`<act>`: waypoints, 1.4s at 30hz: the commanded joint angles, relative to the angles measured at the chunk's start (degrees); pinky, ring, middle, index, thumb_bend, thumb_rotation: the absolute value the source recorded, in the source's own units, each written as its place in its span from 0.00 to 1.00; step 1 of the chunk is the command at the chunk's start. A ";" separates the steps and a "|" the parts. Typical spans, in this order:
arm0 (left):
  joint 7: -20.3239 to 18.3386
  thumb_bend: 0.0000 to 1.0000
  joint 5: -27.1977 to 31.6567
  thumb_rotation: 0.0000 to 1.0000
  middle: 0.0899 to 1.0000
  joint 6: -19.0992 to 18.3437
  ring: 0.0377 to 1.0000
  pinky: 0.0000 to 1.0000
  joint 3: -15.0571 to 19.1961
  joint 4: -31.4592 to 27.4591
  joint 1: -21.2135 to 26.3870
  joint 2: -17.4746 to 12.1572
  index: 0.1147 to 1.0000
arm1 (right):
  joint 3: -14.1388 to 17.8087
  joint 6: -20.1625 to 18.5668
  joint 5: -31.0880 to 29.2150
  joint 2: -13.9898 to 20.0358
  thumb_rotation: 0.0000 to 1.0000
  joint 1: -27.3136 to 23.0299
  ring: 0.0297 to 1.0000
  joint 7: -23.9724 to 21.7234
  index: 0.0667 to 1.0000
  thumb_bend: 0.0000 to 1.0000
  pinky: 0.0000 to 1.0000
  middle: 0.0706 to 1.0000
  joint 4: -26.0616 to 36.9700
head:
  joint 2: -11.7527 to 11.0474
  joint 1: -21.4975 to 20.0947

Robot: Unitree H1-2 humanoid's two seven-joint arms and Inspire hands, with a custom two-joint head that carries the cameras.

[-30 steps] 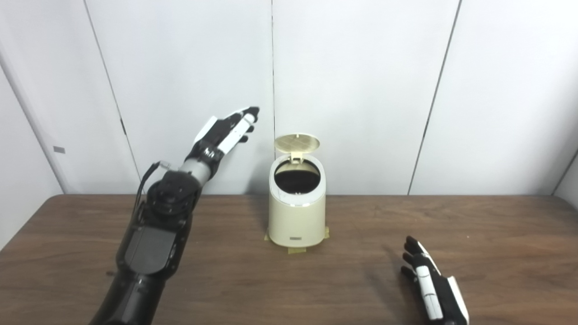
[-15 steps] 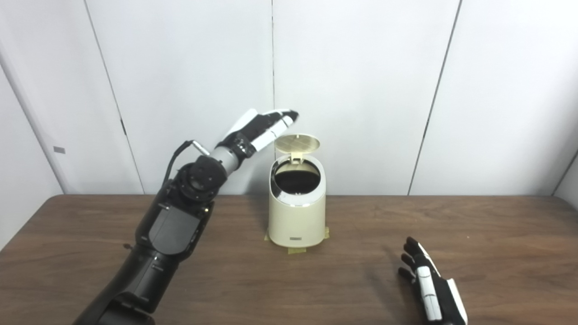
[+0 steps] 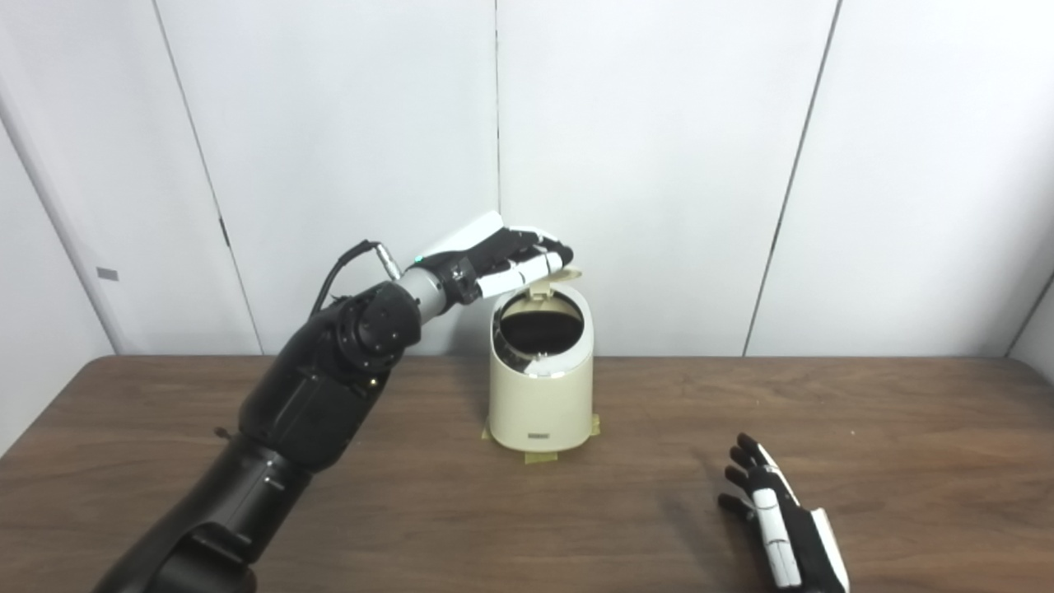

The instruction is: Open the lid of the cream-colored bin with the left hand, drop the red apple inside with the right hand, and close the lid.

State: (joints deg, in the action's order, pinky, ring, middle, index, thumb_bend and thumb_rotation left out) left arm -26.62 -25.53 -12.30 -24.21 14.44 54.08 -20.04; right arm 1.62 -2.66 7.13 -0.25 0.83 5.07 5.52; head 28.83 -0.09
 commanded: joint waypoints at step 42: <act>-8.57 0.52 -36.20 0.93 0.85 15.92 0.86 0.94 -11.84 -6.83 -2.98 -5.62 0.85 | -0.17 -2.56 -1.27 -0.40 1.00 -0.06 0.87 0.11 0.93 0.49 0.78 0.89 3.68 | 3.09 -0.25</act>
State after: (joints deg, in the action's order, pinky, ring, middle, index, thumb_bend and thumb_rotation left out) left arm -33.75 -59.26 3.07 -34.59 6.61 50.38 -25.66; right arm 1.47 -5.28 5.74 -0.47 1.45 5.04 7.33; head 31.82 -0.26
